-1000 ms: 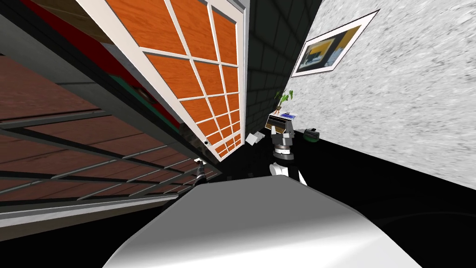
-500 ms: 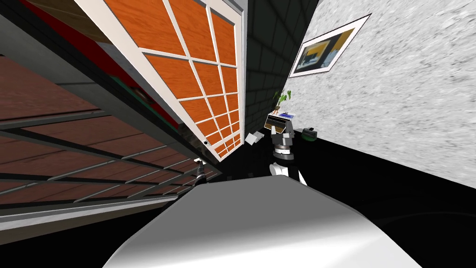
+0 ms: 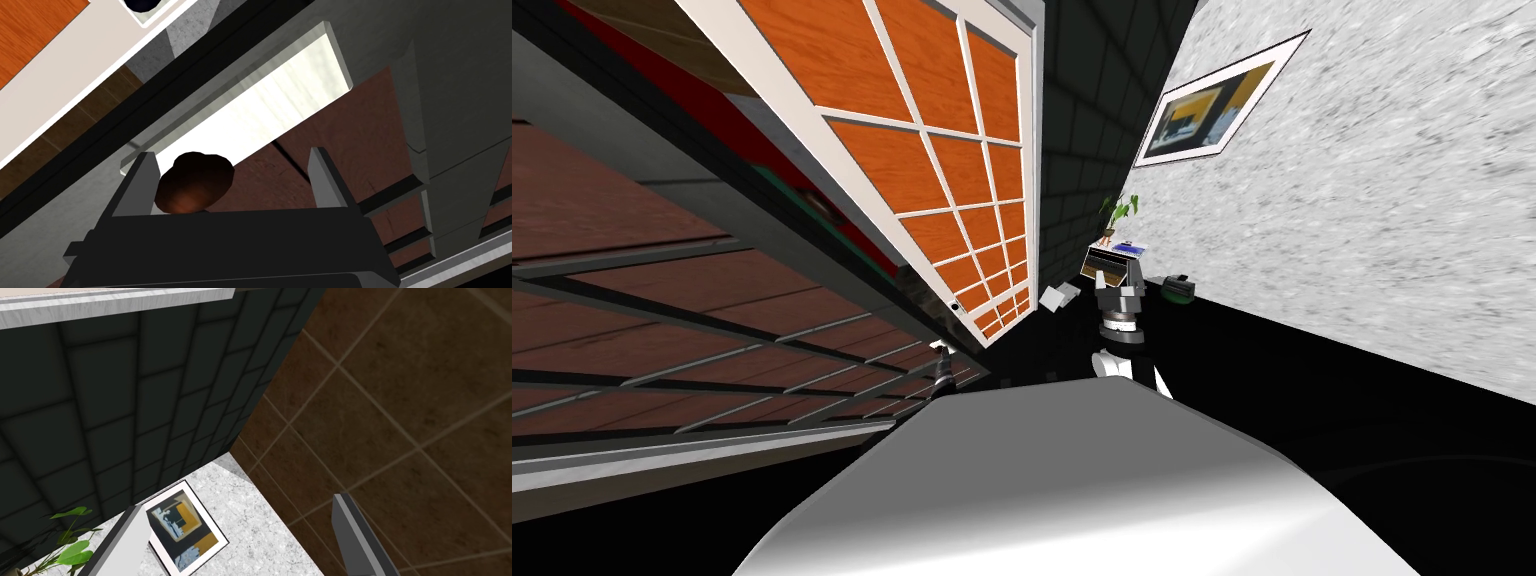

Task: Pull the door open

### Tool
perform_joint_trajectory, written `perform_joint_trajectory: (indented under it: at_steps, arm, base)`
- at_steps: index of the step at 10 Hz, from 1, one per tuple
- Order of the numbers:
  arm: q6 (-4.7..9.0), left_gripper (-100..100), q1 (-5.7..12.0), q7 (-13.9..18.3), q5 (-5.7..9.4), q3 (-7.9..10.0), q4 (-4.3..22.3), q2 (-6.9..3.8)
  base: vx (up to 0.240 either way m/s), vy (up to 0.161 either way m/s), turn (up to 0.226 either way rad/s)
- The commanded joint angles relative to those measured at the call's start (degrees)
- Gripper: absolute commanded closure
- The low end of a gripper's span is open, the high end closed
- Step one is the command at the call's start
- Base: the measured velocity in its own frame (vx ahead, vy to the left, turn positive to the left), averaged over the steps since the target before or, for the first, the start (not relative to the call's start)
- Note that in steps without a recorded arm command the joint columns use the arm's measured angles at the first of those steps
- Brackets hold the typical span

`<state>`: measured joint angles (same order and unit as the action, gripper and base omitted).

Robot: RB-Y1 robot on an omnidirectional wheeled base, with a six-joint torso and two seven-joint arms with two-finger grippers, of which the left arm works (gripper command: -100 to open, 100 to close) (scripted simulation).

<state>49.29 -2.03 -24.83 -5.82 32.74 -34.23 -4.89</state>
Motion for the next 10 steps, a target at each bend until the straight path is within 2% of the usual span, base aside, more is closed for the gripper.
perform_joint_trajectory:
  at_steps: [1, 8, 10]
  arm:
    - [0.01, 100, 0.13, 2.2, 0.68, -0.76, 0.0, -0.17]
    - [0.08, 100, 0.79, 11.9, 4.04, -4.52, -0.2, -0.95]
    - [0.08, 100, 0.79, 12.3, 4.04, -4.52, -0.2, -0.95]
  base:
    - [-0.019, -0.027, -0.071]
    - [-0.05, -0.001, -0.029]
    - [-0.031, 0.008, -0.001]
